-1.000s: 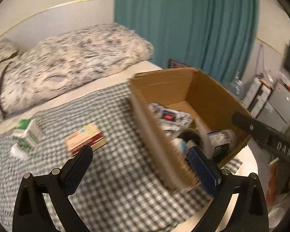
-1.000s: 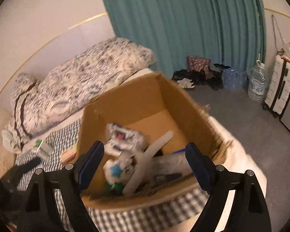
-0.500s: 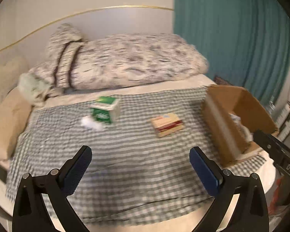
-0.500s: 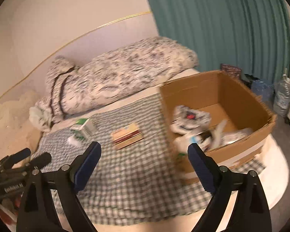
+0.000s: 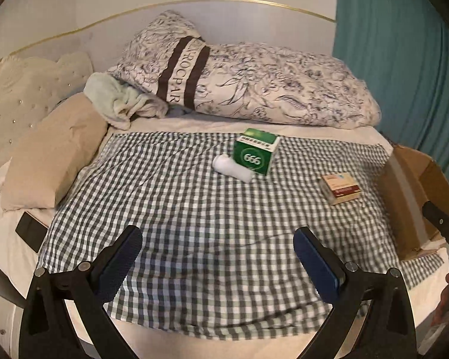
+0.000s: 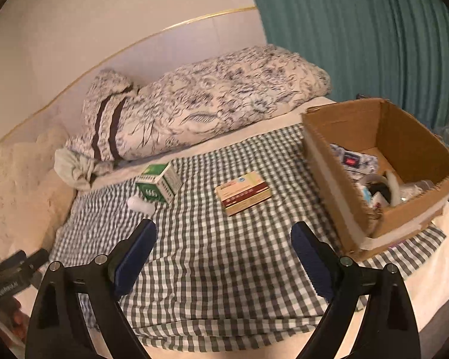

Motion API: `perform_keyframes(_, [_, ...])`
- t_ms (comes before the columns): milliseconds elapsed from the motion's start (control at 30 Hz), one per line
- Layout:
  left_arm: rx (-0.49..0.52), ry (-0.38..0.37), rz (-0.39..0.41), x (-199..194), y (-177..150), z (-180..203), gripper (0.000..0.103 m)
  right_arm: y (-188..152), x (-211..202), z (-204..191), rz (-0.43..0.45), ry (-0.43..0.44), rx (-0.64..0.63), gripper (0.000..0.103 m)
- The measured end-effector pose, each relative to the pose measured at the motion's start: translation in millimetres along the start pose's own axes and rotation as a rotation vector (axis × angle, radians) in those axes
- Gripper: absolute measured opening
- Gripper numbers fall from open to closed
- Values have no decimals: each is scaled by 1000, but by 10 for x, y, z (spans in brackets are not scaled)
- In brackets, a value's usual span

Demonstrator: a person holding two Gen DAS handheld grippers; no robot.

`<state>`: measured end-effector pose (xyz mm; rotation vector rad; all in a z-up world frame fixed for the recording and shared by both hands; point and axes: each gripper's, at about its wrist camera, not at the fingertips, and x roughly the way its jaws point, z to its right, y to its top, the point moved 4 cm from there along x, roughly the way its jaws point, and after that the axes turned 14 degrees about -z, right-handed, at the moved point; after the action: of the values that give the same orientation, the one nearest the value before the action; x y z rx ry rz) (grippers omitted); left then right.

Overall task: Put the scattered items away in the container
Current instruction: 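Move both tools back over the bed toward the remaining items, then grasp the white bottle with the left tool while the right grasps the Amoxicillin box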

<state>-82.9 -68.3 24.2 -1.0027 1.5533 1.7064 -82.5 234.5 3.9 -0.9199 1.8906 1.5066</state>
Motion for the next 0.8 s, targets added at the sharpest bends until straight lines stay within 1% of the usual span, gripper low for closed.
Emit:
perform_keyframes(67, [-9,1,-16,137,30,-21,103,12,110,-44,-9,-14,-13,92])
perform_keyframes(200, [-5,3,-41,452,117,16,103,82,374,-44,-37,-6,-21,92])
perform_keyframes(267, [-14,10,-66,659,203,49,103,121,513,-14,-46,-25,-33,92])
perform_keyframes(333, [-33,-2,-78,801,281,93,103,171,676,30,-55,-46,-40,92])
perform_keyframes(400, [-44,-8,-91,974,384,132,103,223,855,85,-69,-56,-38,92])
perform_keyframes(533, [-48,3,-106,1278,563,199,103,307,1207,196,-95,-62,-25,92])
perform_keyframes(667, [-70,21,-129,1603,753,207,103,388,1556,260,-129,-73,-35,92])
perform_keyframes(733, [-93,45,-149,1801,858,210,103,428,1727,263,-152,-68,-65,92])
perform_keyframes(800, [-106,73,-157,1941,933,202,103,465,1891,221,-183,-68,-123,92])
